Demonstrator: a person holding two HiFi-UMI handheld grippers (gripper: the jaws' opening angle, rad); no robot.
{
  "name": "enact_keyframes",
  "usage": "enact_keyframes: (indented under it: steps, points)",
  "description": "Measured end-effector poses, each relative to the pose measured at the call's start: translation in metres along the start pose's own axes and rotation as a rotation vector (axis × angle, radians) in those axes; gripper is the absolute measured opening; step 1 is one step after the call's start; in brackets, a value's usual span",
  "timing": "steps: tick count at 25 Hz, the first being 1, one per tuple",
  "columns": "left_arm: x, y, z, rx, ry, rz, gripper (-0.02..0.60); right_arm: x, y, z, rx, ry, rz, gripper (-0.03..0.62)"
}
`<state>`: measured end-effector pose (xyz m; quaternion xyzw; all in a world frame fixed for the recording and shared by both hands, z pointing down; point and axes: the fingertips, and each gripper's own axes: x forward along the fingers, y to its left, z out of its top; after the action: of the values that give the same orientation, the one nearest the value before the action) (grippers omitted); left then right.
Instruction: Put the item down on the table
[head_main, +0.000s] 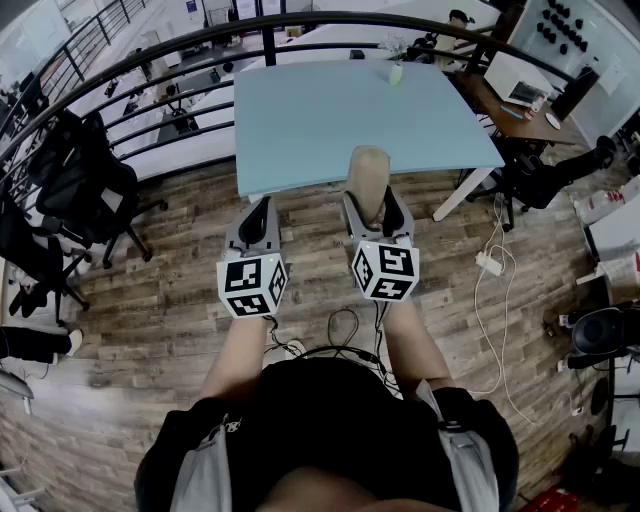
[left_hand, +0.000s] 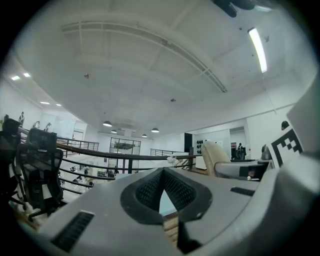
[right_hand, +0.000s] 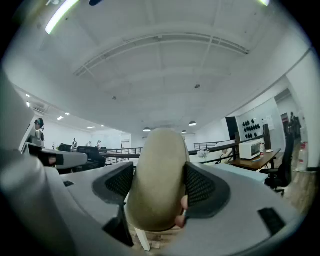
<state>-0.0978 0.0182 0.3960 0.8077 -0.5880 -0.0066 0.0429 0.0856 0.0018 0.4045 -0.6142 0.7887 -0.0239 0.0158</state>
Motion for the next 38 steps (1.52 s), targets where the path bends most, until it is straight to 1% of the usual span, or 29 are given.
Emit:
enact_keyframes:
  steps: [7, 12, 17, 23, 29, 33, 38]
  points:
    - [-0.013, -0.009, 0.000, 0.024, 0.021, 0.004, 0.009, -0.019, 0.000, 0.004, 0.006, 0.002, -0.005, 0.328]
    - [-0.022, -0.009, 0.003, 0.033, 0.021, 0.001, 0.009, -0.024, 0.005, 0.010, 0.035, -0.016, -0.010, 0.333]
    - [-0.027, -0.007, 0.002, 0.038, 0.029, -0.008, 0.009, -0.027, 0.009, 0.007, 0.048, -0.002, -0.020, 0.333]
    - [-0.024, 0.004, 0.002, 0.028, 0.026, -0.037, 0.009, -0.025, 0.022, 0.012, 0.017, -0.015, -0.048, 0.333]
    - [-0.021, 0.022, -0.004, 0.023, 0.027, -0.081, 0.009, -0.020, 0.037, 0.007, 0.017, -0.018, -0.082, 0.333]
    - [-0.022, 0.035, -0.008, 0.008, 0.032, -0.087, 0.009, -0.020, 0.048, 0.006, 0.010, -0.022, -0.087, 0.333]
    - [-0.017, 0.038, -0.006, 0.024, 0.026, -0.111, 0.009, -0.012, 0.054, 0.012, 0.004, -0.041, -0.092, 0.333]
